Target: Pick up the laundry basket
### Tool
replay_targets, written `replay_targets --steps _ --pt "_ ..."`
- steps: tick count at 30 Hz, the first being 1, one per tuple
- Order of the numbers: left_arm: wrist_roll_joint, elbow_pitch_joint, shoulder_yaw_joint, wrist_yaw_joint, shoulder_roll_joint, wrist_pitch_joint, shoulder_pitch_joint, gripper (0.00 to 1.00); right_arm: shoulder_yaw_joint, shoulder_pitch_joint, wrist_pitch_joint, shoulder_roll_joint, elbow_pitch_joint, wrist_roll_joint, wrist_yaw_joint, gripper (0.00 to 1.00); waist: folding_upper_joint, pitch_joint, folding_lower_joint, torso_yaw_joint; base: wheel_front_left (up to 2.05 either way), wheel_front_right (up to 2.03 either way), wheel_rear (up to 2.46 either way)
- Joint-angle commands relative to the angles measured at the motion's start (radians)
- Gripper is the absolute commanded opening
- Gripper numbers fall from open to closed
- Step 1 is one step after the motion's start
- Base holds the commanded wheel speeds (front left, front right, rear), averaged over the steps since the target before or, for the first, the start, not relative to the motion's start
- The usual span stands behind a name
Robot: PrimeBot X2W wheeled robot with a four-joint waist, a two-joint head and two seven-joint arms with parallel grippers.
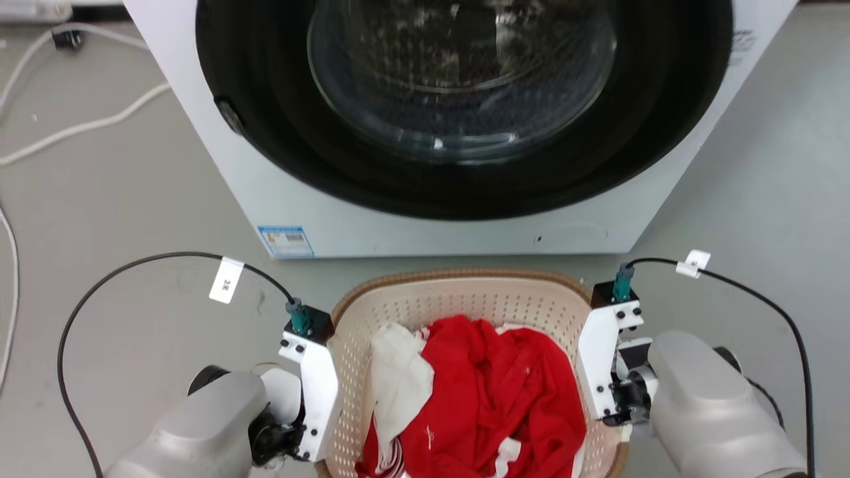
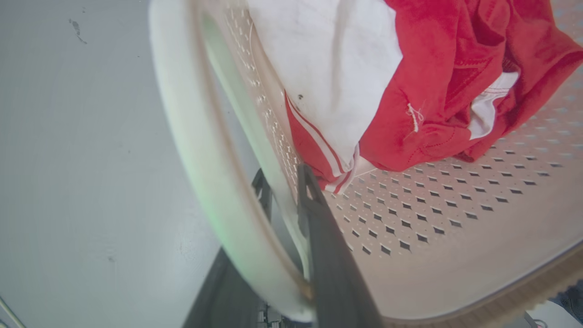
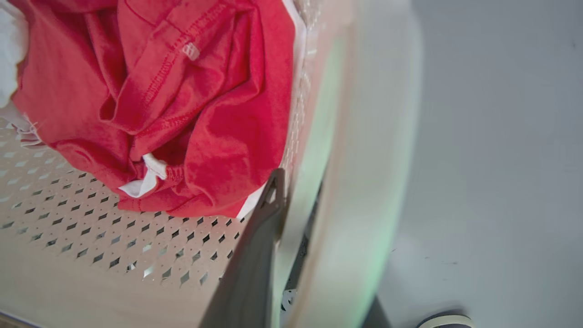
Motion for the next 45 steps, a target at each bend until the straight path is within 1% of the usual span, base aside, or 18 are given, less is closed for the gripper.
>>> replay_targets --steps 1,9,16,25,45 --pt "-0.002 -0.010 -0.008 -0.004 0.010 0.015 0.015 0.00 0.017 0.020 0.016 -0.010 -0.013 0.011 0.000 0.00 0.0000 -0.065 0.0003 -0.019 0.00 0.00 0.00" --pt "-0.036 -0.035 -0.014 -0.005 0.018 0.085 0.066 0.00 0.088 0.068 0.090 -0.006 -0.050 0.091 0.001 0.00 0.0000 -0.160 0.0003 -0.043 0.00 0.00 0.00" --pt "-0.053 -0.056 -0.016 -0.006 0.024 0.137 0.100 0.00 0.144 0.089 0.140 -0.004 -0.084 0.138 0.002 0.00 0.0000 -0.190 0.0003 -0.051 0.00 0.00 0.00" --pt "-0.063 -0.077 -0.018 -0.007 0.033 0.178 0.120 0.00 0.164 0.089 0.147 -0.004 -0.060 0.159 0.001 0.00 0.0000 -0.210 0.0003 -0.046 0.00 0.00 0.00" --pt "-0.070 -0.096 -0.018 -0.007 0.034 0.199 0.121 0.00 0.195 0.081 0.143 -0.004 -0.043 0.190 0.001 0.00 0.0000 -0.218 0.0003 -0.044 0.00 0.00 0.00"
